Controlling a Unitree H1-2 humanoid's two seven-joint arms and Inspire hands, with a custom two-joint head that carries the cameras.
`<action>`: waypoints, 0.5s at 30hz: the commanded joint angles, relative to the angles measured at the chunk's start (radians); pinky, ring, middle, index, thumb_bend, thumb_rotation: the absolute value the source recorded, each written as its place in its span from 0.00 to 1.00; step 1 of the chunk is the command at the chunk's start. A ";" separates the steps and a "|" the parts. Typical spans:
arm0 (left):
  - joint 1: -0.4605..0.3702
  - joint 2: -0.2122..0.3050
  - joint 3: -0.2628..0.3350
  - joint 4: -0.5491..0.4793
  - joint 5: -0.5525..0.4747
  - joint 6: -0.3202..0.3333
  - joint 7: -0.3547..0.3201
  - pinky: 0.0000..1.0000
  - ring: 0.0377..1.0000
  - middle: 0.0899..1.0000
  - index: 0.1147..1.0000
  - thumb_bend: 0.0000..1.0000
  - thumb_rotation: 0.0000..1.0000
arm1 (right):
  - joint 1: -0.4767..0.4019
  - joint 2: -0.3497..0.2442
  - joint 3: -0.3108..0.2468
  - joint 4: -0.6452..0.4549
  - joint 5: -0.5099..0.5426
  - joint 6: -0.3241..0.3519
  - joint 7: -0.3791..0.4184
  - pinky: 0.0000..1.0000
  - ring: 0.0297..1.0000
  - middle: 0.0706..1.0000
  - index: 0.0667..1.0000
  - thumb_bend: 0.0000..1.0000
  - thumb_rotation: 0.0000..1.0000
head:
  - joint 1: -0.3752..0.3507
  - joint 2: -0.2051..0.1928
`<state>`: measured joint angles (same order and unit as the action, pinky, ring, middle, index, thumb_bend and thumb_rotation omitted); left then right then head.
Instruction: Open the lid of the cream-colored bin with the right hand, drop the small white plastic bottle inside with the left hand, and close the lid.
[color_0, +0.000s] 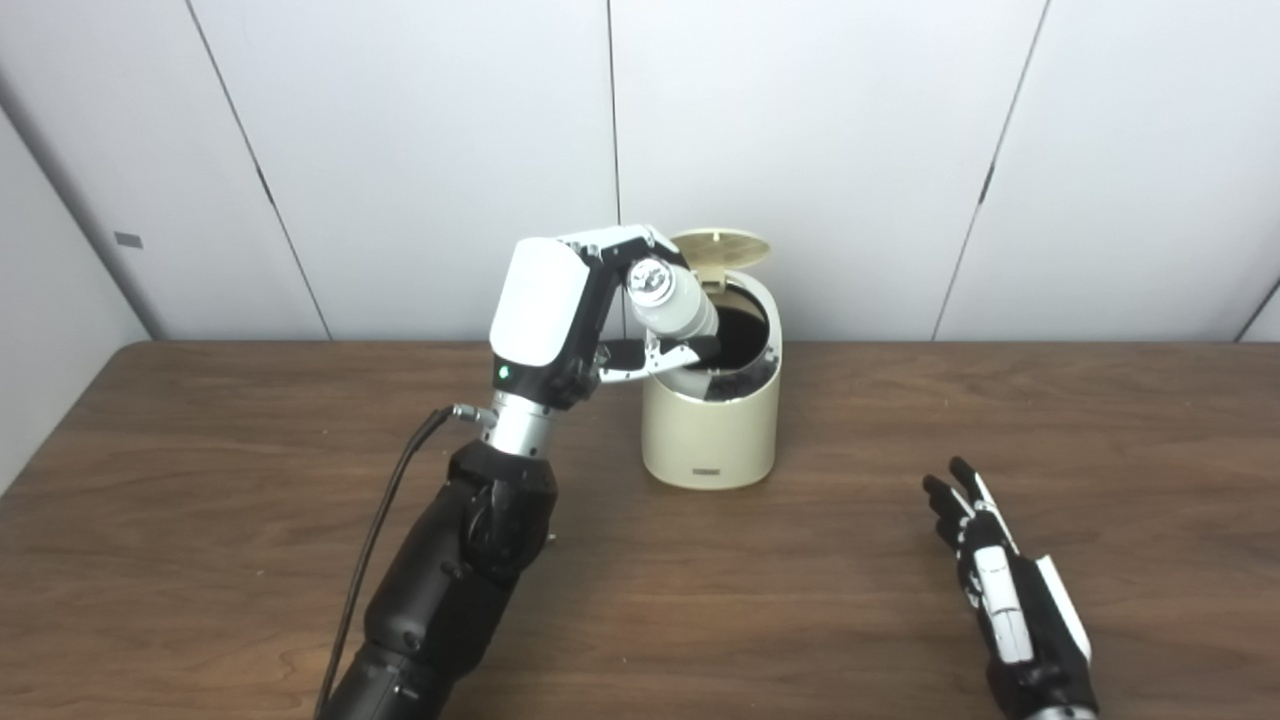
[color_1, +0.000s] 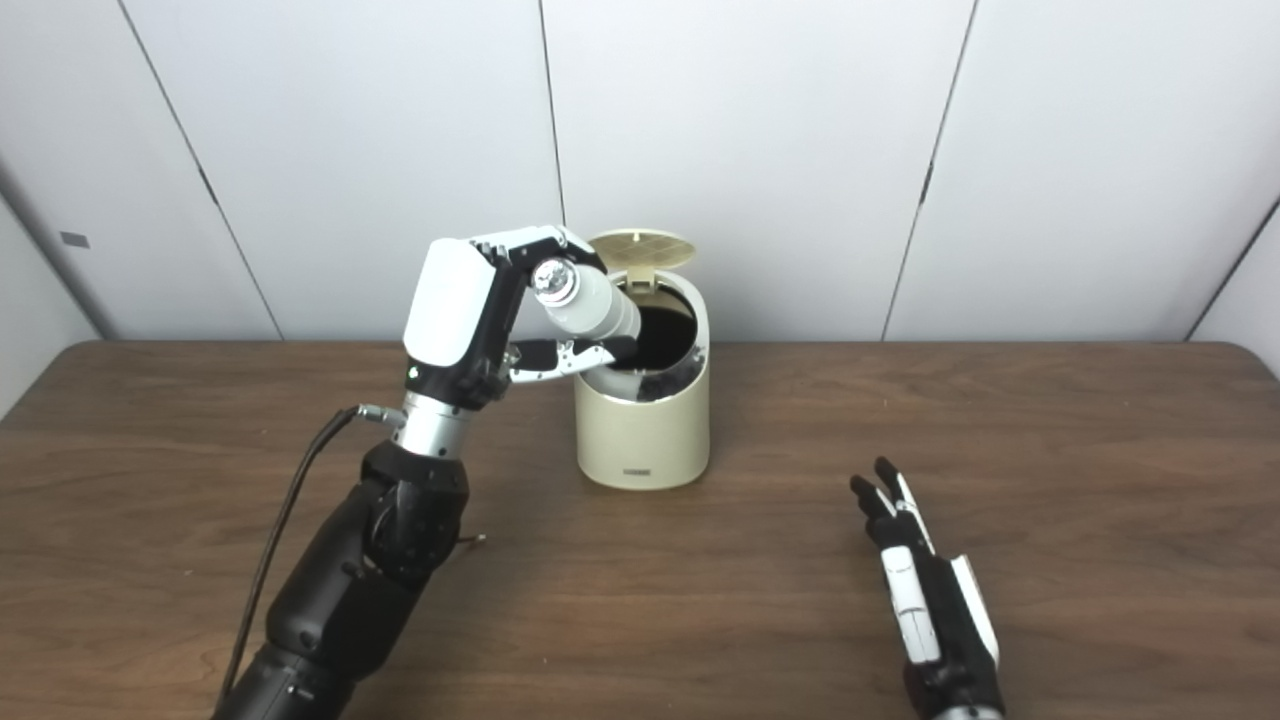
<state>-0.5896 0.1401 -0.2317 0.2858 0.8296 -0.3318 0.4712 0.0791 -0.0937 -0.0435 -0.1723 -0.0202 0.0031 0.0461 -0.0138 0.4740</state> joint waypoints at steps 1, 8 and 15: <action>-0.062 0.003 -0.002 -0.006 0.006 -0.024 0.035 0.39 0.38 0.41 0.44 0.50 0.00 | -0.019 -0.001 0.002 -0.008 0.005 -0.024 -0.001 0.96 0.95 0.92 0.99 0.62 1.00 | -0.003 0.001; -0.067 0.002 -0.015 0.016 0.011 -0.009 0.030 0.40 0.40 0.40 0.44 0.50 0.00 | -0.017 0.007 0.007 -0.018 -0.014 -0.021 -0.011 0.95 0.95 0.91 0.98 0.68 1.00 | -0.007 0.003; -0.081 0.004 -0.022 0.059 0.026 -0.013 0.047 0.41 0.40 0.40 0.43 0.50 0.00 | -0.013 0.007 0.017 -0.032 -0.043 -0.001 -0.019 0.96 0.95 0.91 0.98 0.68 1.00 | -0.007 0.002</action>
<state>-0.6077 0.1400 -0.2557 0.3563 0.8516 -0.3333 0.4773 0.0787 -0.0903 -0.0308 -0.1745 -0.0614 0.0043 0.0312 -0.0199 0.4755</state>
